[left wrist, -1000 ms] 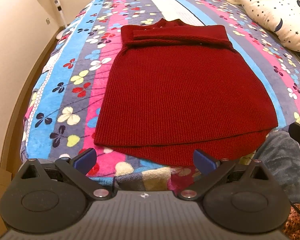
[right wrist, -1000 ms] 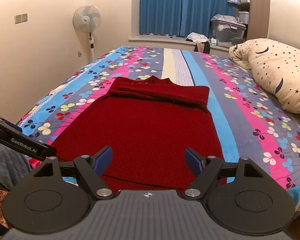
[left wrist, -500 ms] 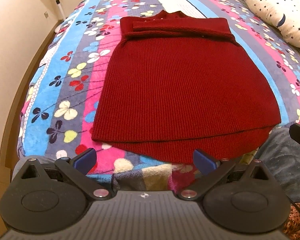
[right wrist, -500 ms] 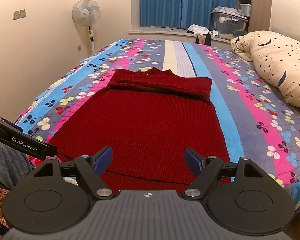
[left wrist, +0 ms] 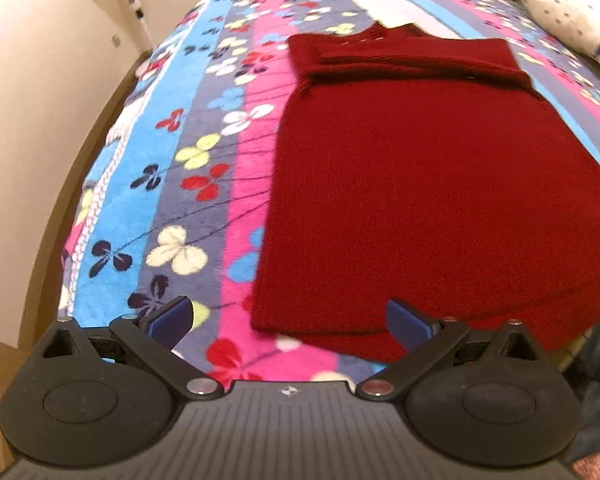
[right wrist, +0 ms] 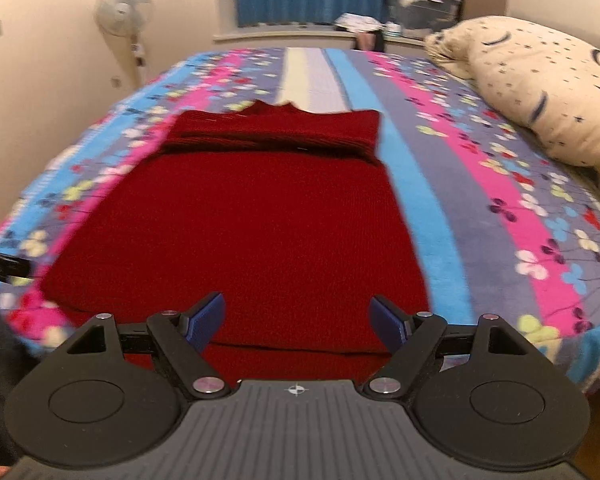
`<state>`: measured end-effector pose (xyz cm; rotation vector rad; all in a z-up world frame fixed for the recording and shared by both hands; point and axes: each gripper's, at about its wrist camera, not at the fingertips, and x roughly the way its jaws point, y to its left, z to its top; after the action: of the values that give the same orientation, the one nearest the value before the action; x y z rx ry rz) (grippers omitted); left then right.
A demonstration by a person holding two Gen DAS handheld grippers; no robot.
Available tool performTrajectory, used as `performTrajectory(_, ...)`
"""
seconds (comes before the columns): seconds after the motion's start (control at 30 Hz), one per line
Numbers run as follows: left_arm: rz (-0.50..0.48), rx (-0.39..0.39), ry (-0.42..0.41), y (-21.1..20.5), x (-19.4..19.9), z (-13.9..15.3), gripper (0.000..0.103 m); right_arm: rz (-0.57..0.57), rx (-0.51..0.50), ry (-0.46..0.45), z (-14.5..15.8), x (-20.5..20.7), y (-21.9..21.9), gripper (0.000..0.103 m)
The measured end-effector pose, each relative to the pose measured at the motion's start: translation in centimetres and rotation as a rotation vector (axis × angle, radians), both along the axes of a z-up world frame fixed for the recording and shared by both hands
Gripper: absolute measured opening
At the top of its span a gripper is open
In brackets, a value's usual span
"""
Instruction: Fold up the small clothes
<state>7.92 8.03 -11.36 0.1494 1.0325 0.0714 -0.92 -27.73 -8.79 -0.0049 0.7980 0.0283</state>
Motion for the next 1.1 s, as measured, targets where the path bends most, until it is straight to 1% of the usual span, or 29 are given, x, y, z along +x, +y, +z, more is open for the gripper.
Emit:
performTrajectory(0.07,0.025,0.0,0.007,1.6,1.5,-1.3,0.103,-0.066,0.002,0.047,-1.5,1.6,-2.4,0.083)
performTrajectory(0.1,0.027,0.015,0.008,2.1,2.1,-1.9,0.103,-0.108,0.018,0.108,-2.4,2.8,-3.9,0.083)
performTrajectory(0.13,0.022,0.034,0.013,2.5,2.7,-2.7,0.103,-0.145,0.045,0.151,-3.2,3.7,-5.2,0.083)
performTrajectory(0.2,0.002,0.048,0.049,3.2,4.1,-4.1,0.103,-0.216,0.128,0.189,-4.5,5.1,-7.8,0.084)
performTrajectory(0.3,-0.017,-0.016,0.104,4.1,5.9,-5.7,0.103,-0.273,0.219,0.252,-6.9,7.4,-10.8,0.084)
performTrajectory(0.37,-0.016,-0.04,0.129,4.4,7.0,-6.6,0.103,-0.28,0.257,0.285,-8.2,9.0,-11.8,0.084)
performTrajectory(0.5,-0.033,-0.033,0.173,4.2,9.0,-7.9,0.103,-0.238,0.309,0.348,-10.7,11.8,-12.7,0.083)
performTrajectory(0.6,-0.059,-0.041,0.212,3.9,9.9,-9.0,0.103,-0.238,0.287,0.367,-11.9,13.4,-12.9,0.084)
performTrajectory(0.63,-0.064,-0.049,0.223,4.0,10.1,-9.3,0.103,-0.236,0.282,0.37,-12.3,13.7,-12.9,0.084)
performTrajectory(0.7,-0.063,-0.073,0.243,4.3,10.6,-9.7,0.103,-0.228,0.292,0.385,-13.0,14.2,-13.1,0.089)
performTrajectory(0.73,-0.06,-0.089,0.25,4.5,10.7,-9.8,0.103,-0.225,0.301,0.384,-13.1,14.2,-13.2,0.09)
performTrajectory(0.77,-0.058,-0.1,0.253,4.7,10.8,-9.8,0.103,-0.221,0.299,0.38,-13.2,14.1,-13.1,0.091)
performTrajectory(0.83,-0.063,-0.114,0.252,4.9,10.6,-9.8,0.103,-0.208,0.306,0.376,-13.2,13.8,-12.9,0.089)
performTrajectory(0.87,-0.072,-0.118,0.254,4.9,10.5,-9.8,0.103,-0.203,0.315,0.376,-13.2,13.5,-12.8,0.084)
performTrajectory(0.9,-0.079,-0.124,0.259,4.8,10.5,-9.8,0.103,-0.194,0.331,0.379,-13.2,13.2,-12.8,0.076)
performTrajectory(0.93,-0.087,-0.13,0.262,4.8,10.4,-9.7,0.103,-0.186,0.348,0.385,-13.2,13.0,-12.8,0.073)
performTrajectory(1.0,-0.1,-0.154,0.265,4.6,10.2,-9.5,0.103,-0.179,0.368,0.396,-12.9,12.6,-12.9,0.053)
performTrajectory(1.03,-0.107,-0.179,0.266,4.5,10.1,-9.3,0.102,-0.173,0.397,0.407,-12.8,12.3,-13.0,0.049)
performTrajectory(1.07,-0.113,-0.206,0.267,4.3,10.0,-9.2,0.098,-0.168,0.439,0.424,-12.9,12.1,-13.1,0.039)
performTrajectory(1.1,-0.116,-0.227,0.265,4.2,9.8,-9.0,0.096,-0.161,0.482,0.443,-12.8,12.0,-13.1,0.027)
